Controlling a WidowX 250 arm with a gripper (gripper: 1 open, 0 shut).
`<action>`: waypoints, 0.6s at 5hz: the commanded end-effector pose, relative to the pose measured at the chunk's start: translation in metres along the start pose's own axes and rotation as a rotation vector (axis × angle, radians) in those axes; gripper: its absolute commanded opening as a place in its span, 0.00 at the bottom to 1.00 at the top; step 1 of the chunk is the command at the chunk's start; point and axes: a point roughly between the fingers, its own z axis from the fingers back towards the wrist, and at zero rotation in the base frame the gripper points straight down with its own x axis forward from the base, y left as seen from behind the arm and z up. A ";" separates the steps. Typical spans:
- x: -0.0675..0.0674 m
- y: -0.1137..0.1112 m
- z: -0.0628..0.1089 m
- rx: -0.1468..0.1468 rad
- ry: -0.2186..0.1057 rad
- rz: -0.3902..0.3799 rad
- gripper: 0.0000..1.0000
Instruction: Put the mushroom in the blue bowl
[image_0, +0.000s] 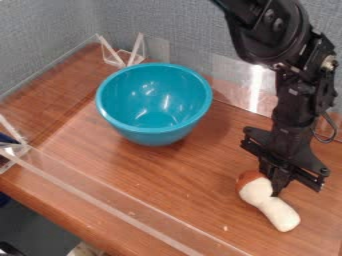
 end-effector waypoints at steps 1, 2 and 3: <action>-0.011 0.000 0.014 0.002 0.014 0.007 0.00; -0.015 0.002 0.043 -0.002 -0.026 0.010 0.00; -0.018 0.005 0.075 0.000 -0.073 0.014 0.00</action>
